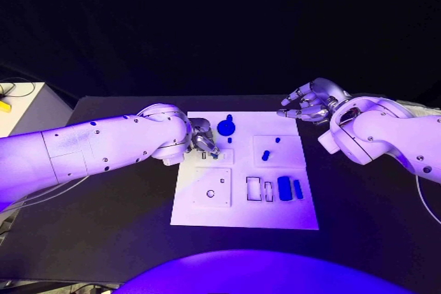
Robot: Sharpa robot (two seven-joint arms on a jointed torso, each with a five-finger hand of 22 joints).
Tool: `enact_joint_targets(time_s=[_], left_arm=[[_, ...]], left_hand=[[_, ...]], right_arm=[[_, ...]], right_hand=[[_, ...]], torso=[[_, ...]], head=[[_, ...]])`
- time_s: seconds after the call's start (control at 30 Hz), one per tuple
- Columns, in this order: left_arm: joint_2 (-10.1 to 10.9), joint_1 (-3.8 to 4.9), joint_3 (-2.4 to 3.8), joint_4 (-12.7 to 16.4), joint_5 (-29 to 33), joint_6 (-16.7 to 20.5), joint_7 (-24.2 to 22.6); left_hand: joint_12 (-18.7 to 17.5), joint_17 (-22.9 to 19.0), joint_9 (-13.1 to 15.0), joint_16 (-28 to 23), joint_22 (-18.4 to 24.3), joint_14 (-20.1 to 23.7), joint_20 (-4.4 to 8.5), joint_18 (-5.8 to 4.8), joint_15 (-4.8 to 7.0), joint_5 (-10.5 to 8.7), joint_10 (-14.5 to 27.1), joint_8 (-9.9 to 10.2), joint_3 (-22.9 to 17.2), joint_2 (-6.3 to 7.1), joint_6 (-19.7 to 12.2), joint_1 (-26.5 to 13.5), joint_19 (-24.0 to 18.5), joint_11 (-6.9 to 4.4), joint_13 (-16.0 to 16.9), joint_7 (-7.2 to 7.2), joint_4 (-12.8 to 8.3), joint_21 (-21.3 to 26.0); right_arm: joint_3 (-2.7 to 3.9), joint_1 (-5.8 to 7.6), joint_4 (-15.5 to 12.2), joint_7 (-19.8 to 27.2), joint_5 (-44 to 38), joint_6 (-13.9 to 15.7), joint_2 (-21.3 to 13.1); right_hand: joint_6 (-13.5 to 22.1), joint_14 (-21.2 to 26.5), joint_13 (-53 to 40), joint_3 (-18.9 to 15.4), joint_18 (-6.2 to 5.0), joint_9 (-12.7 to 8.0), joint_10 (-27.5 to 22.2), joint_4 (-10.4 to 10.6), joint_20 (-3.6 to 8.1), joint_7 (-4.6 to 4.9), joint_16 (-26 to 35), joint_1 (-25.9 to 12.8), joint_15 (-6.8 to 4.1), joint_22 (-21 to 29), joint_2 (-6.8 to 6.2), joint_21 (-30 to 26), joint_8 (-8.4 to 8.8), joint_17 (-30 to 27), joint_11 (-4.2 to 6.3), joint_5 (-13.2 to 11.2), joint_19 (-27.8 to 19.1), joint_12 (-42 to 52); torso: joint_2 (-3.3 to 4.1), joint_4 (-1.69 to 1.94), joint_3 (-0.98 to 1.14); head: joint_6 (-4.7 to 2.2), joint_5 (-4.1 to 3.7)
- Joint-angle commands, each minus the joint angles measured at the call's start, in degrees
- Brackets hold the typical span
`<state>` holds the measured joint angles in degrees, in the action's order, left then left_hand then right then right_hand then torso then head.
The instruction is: Assemble the parts on the task board
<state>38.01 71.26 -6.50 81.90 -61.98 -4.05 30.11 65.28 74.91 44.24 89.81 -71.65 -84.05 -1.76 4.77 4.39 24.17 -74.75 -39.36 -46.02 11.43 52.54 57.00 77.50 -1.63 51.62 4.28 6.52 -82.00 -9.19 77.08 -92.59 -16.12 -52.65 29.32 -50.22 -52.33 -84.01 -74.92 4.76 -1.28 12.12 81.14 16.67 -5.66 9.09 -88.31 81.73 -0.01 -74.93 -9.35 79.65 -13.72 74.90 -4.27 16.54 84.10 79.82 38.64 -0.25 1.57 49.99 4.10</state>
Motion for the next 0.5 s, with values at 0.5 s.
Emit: enact_joint_targets(time_s=[0.5], left_arm=[[-0.5,-0.30,-0.18,-0.2,-0.5,-1.8,0.0]], left_hand=[[0.1,15.1,0.1,0.2,0.0,-5.9,0.05,-0.46,0.39,0.09,-0.3,-0.2,-11.6,-0.57,1.9,0.0,0.4,-0.08,0.0,-1.70,-12.0,-0.2]], right_arm=[[0.01,-0.05,0.0,0.2,-0.5,-0.9,-0.1]], right_hand=[[0.5,-4.9,-5.4,-0.1,-1.11,-0.1,-0.5,0.0,-0.28,0.02,0.2,-0.7,0.05,-9.3,-0.09,-0.3,-0.34,11.1,-0.04,0.4,1.5,-0.3]], torso=[[-0.06,0.01,0.04]], head=[[0.01,-0.09]])
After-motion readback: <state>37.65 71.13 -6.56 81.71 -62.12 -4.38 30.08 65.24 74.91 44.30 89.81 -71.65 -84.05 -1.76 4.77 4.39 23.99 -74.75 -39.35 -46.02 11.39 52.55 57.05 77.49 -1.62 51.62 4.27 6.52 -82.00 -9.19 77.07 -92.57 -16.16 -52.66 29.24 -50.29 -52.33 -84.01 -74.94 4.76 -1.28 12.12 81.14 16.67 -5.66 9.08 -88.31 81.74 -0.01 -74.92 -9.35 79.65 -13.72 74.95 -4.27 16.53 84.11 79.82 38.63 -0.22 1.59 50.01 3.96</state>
